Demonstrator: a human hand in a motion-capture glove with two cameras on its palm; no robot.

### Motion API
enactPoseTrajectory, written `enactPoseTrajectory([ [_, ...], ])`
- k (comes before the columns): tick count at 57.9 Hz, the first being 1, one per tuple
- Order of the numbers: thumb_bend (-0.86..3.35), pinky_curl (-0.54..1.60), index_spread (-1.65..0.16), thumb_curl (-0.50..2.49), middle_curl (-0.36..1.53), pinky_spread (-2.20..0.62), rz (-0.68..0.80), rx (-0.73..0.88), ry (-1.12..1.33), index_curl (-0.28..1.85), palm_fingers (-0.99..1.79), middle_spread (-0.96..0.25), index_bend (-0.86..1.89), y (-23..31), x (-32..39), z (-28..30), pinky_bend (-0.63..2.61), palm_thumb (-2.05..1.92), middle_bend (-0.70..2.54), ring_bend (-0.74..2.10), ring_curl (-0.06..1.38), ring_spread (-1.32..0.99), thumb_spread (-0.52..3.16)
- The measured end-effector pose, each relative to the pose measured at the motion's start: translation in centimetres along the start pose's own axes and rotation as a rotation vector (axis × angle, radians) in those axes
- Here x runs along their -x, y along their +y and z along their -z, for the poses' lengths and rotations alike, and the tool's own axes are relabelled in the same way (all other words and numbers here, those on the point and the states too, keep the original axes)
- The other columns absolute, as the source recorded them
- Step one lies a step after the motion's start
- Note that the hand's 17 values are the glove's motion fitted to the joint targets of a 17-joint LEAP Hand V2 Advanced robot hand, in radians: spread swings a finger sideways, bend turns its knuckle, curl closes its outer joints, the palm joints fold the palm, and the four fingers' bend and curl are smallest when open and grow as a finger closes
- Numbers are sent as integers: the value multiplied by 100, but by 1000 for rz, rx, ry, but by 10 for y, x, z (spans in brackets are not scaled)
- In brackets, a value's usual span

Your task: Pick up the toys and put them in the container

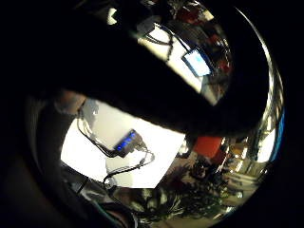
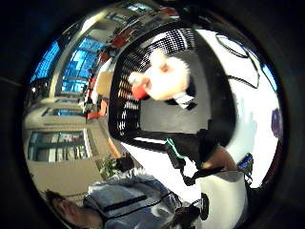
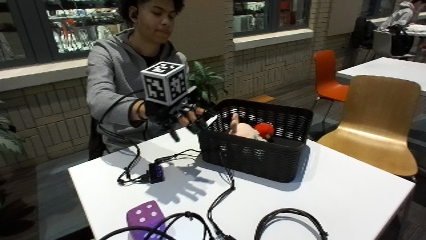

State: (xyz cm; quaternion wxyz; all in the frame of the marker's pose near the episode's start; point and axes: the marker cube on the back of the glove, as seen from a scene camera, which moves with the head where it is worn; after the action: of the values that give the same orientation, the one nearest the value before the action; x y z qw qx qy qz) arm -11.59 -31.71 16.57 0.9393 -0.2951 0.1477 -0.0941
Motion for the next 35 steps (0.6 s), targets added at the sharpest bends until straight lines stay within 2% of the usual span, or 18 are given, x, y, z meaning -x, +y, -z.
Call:
enactPoseTrajectory([
  [19, -1, 35, -31, 39, 37, 7, -364, -14, -30, 25, -10, 4, 11, 20, -169, 11, 93, 20, 18, 20, 37, -3, 124],
  [27, -1, 35, -31, 37, 38, 7, -485, 45, -65, 23, -10, 4, 11, 8, -211, -7, 93, 20, 18, 19, 37, -3, 124],
  [35, -1, 35, -31, 36, 37, 7, -537, 125, -122, 22, -10, 4, 12, -7, -226, -40, 95, 20, 18, 19, 36, -3, 124],
])
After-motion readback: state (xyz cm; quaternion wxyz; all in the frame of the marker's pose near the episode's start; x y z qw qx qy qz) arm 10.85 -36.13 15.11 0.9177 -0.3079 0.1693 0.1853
